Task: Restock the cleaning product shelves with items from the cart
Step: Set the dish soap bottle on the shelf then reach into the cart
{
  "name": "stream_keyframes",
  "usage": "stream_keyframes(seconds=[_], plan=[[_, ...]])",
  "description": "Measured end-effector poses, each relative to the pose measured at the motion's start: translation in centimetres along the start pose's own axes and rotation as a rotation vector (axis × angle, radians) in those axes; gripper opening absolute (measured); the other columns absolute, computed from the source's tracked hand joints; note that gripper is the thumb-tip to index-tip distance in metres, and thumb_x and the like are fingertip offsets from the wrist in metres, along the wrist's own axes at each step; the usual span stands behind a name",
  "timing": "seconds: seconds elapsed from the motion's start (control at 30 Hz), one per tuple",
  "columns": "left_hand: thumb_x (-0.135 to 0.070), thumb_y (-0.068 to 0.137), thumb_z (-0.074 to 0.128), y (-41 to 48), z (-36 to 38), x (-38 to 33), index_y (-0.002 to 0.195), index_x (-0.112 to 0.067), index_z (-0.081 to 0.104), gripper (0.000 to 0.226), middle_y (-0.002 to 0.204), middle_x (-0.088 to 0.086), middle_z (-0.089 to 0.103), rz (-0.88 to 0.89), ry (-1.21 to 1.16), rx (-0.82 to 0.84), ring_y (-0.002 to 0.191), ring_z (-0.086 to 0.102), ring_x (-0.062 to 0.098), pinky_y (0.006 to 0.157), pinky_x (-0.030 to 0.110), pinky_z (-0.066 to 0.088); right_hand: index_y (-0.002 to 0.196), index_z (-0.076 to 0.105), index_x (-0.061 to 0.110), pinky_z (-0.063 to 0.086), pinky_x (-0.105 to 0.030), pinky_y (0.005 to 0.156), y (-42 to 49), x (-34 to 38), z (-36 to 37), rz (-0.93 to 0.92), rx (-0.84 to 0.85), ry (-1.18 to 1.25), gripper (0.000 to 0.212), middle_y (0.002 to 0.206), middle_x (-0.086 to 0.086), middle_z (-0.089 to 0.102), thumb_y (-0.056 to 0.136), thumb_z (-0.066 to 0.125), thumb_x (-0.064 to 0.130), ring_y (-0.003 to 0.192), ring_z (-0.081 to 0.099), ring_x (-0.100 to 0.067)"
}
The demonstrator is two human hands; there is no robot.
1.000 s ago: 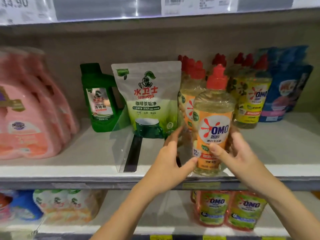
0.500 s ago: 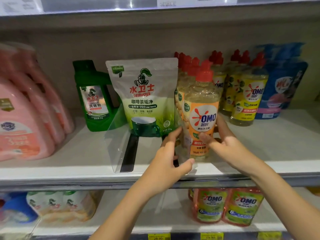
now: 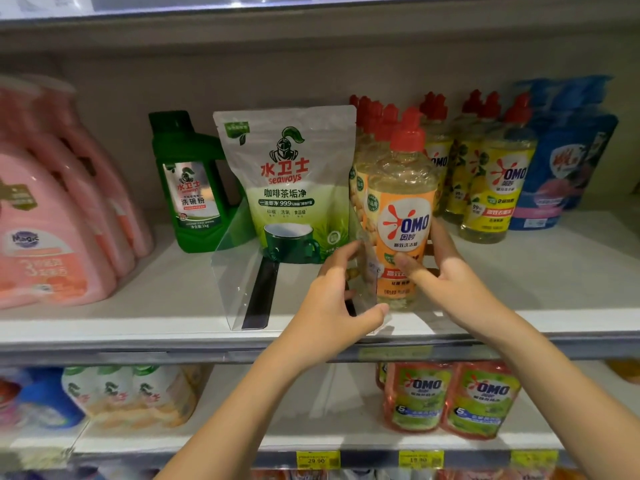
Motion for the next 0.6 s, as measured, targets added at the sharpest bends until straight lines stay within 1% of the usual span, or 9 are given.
stream_keyframes(seconds=[0.07,0.1,0.17,0.23,0.3,0.33,0.4,0.5,0.6], plan=[[-0.032,0.078,0.074,-0.2,-0.4,-0.6,0.149,-0.025,0.02,0.089,0.143,-0.013,0.032,0.025,0.054,-0.049,0.133,0.037,0.003,0.109,0.031,0.041,0.139,0.03,0.031,0.043,0.0,0.075,-0.4,0.3,-0.3,0.0,-0.039,0.016,0.059,0.137,0.003,0.048,0.089,0.06,0.023,0.105,0.05,0.02],[-0.036,0.078,0.072,-0.5,-0.7,-1.3,0.149,-0.024,0.02,0.089,0.142,-0.013,0.032,0.058,0.074,-0.092,0.134,0.034,0.002,0.111,0.03,0.038,0.141,0.03,0.03,0.041,0.003,0.077,-0.7,0.4,-0.5,-0.006,-0.068,0.002,0.061,0.138,0.005,0.048,0.088,0.061,0.027,0.11,0.049,0.016],[-0.036,0.082,0.068,-1.5,-1.9,-3.3,0.145,-0.02,0.029,0.077,0.139,-0.009,0.036,0.169,0.094,-0.214,0.133,0.035,0.0,0.109,0.025,0.037,0.146,0.028,0.026,0.034,0.006,0.082,-1.7,1.1,-1.5,-0.02,-0.163,-0.07,0.069,0.145,0.006,0.041,0.086,0.06,0.036,0.129,0.041,0.001],[-0.03,0.085,0.065,-3.1,-3.3,-5.7,0.136,-0.013,0.041,0.059,0.131,-0.004,0.044,0.3,0.105,-0.339,0.126,0.043,0.003,0.102,0.019,0.042,0.143,0.033,0.025,0.032,0.001,0.09,-3.2,2.6,-2.8,-0.071,-0.273,-0.126,0.065,0.142,0.006,0.041,0.087,0.06,0.044,0.132,0.038,-0.005],[-0.023,0.086,0.062,-4.7,-4.1,-7.4,0.126,-0.008,0.052,0.044,0.123,0.0,0.051,0.384,0.115,-0.405,0.117,0.05,0.008,0.094,0.018,0.046,0.133,0.043,0.028,0.037,-0.01,0.096,-5.0,4.9,-3.3,-0.181,-0.32,-0.141,0.052,0.131,0.006,0.048,0.089,0.062,0.048,0.124,0.046,-0.006],[-0.02,0.087,0.061,-5.5,-4.3,-7.9,0.121,-0.008,0.055,0.037,0.118,-0.001,0.054,0.392,0.11,-0.416,0.113,0.053,0.009,0.091,0.017,0.046,0.127,0.049,0.028,0.041,-0.014,0.096,-6.0,5.9,-3.2,-0.227,-0.312,-0.124,0.045,0.125,0.005,0.052,0.088,0.062,0.046,0.119,0.051,-0.006],[-0.018,0.088,0.06,-7.4,-4.4,-8.2,0.113,-0.013,0.061,0.026,0.109,-0.006,0.059,0.368,0.086,-0.421,0.103,0.059,0.008,0.085,0.016,0.048,0.114,0.057,0.025,0.047,-0.019,0.088,-7.8,7.7,-2.1,-0.28,-0.253,-0.053,0.027,0.112,0.003,0.061,0.091,0.065,0.036,0.105,0.058,-0.008],[-0.011,0.089,0.063,-11.2,-4.5,-7.8,0.097,-0.011,0.067,0.008,0.095,-0.004,0.065,0.317,0.108,-0.432,0.086,0.063,0.008,0.075,0.02,0.05,0.096,0.062,0.017,0.047,-0.017,0.075,-10.2,9.1,0.6,-0.303,-0.127,0.033,0.01,0.091,0.007,0.065,0.087,0.062,0.023,0.085,0.06,-0.007],[-0.005,0.088,0.064,-16.0,-5.2,-6.1,0.086,-0.008,0.068,0.005,0.083,-0.004,0.065,0.23,0.2,-0.478,0.076,0.06,0.007,0.068,0.019,0.048,0.085,0.061,0.015,0.044,-0.013,0.067,-12.2,8.9,4.9,-0.267,0.029,0.106,0.005,0.08,0.007,0.062,0.087,0.061,0.019,0.072,0.056,-0.002]])
Point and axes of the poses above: each hand's wrist, its own y-axis towards the middle knuckle, its own z-axis out of the palm, x = y × z, the point moved 10 cm from there along y, towards the middle knuckle
